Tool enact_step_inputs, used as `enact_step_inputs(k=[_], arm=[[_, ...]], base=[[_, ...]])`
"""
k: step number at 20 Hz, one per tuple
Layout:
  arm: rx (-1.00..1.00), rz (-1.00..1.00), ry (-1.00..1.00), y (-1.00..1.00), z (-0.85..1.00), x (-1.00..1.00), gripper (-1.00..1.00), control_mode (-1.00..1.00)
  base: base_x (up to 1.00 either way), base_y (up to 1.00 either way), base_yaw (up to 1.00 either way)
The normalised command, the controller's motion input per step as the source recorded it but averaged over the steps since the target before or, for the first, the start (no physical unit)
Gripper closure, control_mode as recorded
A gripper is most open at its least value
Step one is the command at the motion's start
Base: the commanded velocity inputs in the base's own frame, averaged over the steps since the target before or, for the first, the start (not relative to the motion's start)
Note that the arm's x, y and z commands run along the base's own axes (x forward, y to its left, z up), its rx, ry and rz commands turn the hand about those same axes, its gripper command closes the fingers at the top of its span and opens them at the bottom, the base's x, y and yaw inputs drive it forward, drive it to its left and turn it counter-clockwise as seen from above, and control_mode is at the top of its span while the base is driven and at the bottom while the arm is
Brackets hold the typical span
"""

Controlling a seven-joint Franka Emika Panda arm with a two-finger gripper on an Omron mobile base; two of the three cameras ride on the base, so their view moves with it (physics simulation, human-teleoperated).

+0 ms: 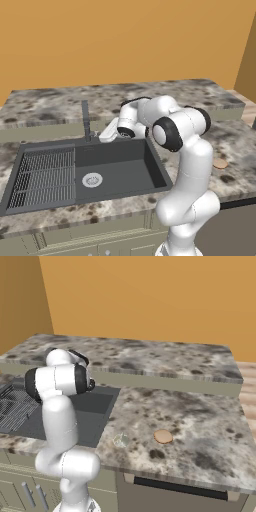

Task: Turn on the sink faucet. Then move the garlic from the counter to the sink. Turn off the sink. Move the vegetable from the sink to the pot next to the stove. Finally move the pot to the center burner.

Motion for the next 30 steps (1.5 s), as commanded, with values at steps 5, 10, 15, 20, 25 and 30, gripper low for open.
enact_step_inputs(k=[5,10,15,20,25,30], arm=[[0.00,0.00,0.00,0.07,-0.09,0.13,-1.00,-1.00],[0.00,0.00,0.00,0.06,-0.08,0.13,-1.00,-1.00],[0.00,0.00,0.00,0.06,-0.07,0.13,-1.00,-1.00],[0.00,0.00,0.00,0.06,-0.06,0.13,-1.00,-1.00],[0.00,0.00,0.00,0.08,-0.06,0.13,-1.00,-1.00],[0.00,0.00,0.00,0.06,-0.05,0.14,-1.00,-1.00]], base=[[0.00,0.00,0.00],[0.00,0.00,0.00],[0.00,0.00,0.00],[0.00,0.00,0.00],[0.00,0.00,0.00],[0.00,0.00,0.00]])
